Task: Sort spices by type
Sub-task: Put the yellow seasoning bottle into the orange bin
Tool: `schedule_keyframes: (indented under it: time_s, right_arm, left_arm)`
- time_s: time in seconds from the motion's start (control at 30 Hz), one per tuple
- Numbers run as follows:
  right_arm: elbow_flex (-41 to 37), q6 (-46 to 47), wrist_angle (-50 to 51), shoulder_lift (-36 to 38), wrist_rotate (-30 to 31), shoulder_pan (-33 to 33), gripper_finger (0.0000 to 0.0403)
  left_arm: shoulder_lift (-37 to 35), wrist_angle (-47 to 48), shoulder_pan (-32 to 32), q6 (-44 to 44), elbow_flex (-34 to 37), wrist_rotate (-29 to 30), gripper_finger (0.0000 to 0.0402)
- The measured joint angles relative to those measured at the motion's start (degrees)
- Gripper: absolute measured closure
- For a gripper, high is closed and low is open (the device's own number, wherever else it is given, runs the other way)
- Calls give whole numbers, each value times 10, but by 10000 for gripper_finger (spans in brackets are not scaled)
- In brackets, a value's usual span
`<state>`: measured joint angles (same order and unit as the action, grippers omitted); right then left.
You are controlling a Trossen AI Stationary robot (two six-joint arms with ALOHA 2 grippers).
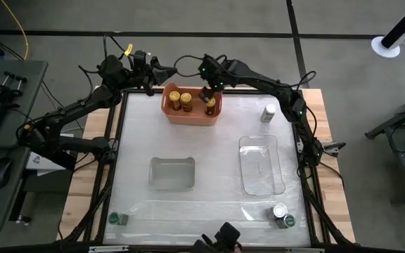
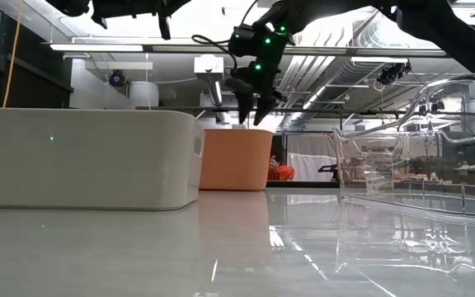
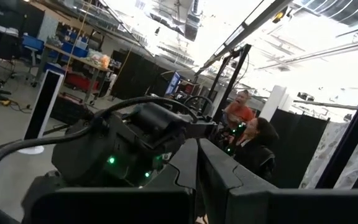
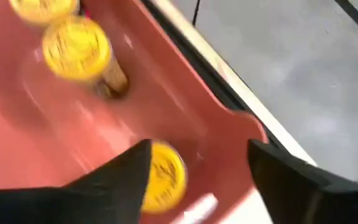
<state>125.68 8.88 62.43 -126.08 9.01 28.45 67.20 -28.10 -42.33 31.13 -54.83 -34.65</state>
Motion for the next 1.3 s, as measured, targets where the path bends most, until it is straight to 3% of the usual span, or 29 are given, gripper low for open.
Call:
schedule_keyframes:
  time_s: [0.07, 0.2, 0.23, 0.33, 0.73, 0.97, 1.3]
  right_arm:
    - [7, -30, 35, 0, -1, 3, 197]
    - [8, -92, 71, 0, -19, 3, 358]
    - [7, -107, 71, 0, -39, 3, 380]
    - [-1, -151, 68, 0, -72, 3, 387]
    - [-14, -274, 117, 0, -63, 3, 402]
    - [-14, -284, 117, -26, -74, 1, 402]
    - [-14, -289, 112, -60, -45, -1, 402]
  left_arm:
    - [0, 0, 0, -7, 0, 0, 401]
    - [0, 0, 0, -8, 0, 4, 401]
    - [0, 0, 0, -8, 0, 5, 401]
    - [0, 0, 0, -9, 0, 5, 401]
    - [0, 7, 0, -23, 0, 35, 401]
    - [0, 18, 0, -23, 0, 35, 401]
    - [0, 17, 0, -23, 0, 34, 401]
